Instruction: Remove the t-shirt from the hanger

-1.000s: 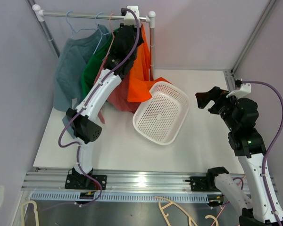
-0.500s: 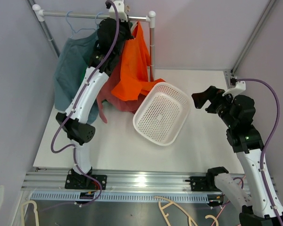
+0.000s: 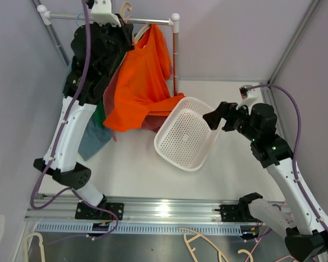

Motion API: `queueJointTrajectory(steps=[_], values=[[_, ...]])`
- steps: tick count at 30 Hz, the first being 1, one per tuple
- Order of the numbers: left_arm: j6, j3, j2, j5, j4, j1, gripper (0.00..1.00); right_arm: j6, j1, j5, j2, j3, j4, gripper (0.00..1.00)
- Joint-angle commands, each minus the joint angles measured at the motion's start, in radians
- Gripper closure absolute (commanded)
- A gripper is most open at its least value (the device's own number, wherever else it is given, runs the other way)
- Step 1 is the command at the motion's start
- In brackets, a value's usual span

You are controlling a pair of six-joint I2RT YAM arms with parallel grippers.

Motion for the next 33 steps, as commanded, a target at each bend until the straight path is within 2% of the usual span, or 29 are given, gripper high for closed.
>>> queueJointTrajectory(steps=[1,5,7,8,9,10,12,18,23,28,33], values=[[-0.070,-0.018,-0.162,-0.002,-0.018,-0.020,1.00,-0.050,0.102,-0.047,0.043,0.060,0.073,0.01],[-0.100,-0.187,-0.320,-0.083,-0.066,-0.089,1.00,-0.101,0.268,-0.040,0.127,0.135,0.141,0.01],[-0.103,-0.253,-0.390,-0.239,-0.059,-0.174,0.99,-0.109,0.366,-0.049,0.173,0.203,0.141,0.01],[-0.094,-0.388,-0.457,-0.302,-0.030,-0.209,0.99,-0.115,0.403,-0.050,0.200,0.285,0.126,0.00],[-0.070,-0.443,-0.490,-0.414,0.013,-0.265,0.99,-0.130,0.444,-0.034,0.247,0.321,0.119,0.00],[-0.061,-0.547,-0.518,-0.448,0.102,-0.280,0.99,-0.141,0.531,-0.020,0.269,0.353,0.118,0.01],[-0.077,-0.656,-0.550,-0.481,0.129,-0.287,0.99,-0.164,0.611,0.011,0.310,0.398,0.136,0.01],[-0.067,-0.672,-0.481,-0.536,0.141,-0.286,0.99,-0.163,0.769,-0.113,0.373,0.372,0.230,0.00],[-0.051,-0.608,-0.421,-0.542,0.123,-0.286,0.99,-0.176,0.877,-0.028,0.398,0.336,0.279,0.01],[-0.074,-0.594,-0.398,-0.536,0.106,-0.286,0.99,-0.161,0.905,-0.043,0.451,0.341,0.323,0.01],[-0.097,-0.575,-0.394,-0.541,0.080,-0.286,0.99,-0.207,0.966,0.110,0.508,0.346,0.334,0.01]])
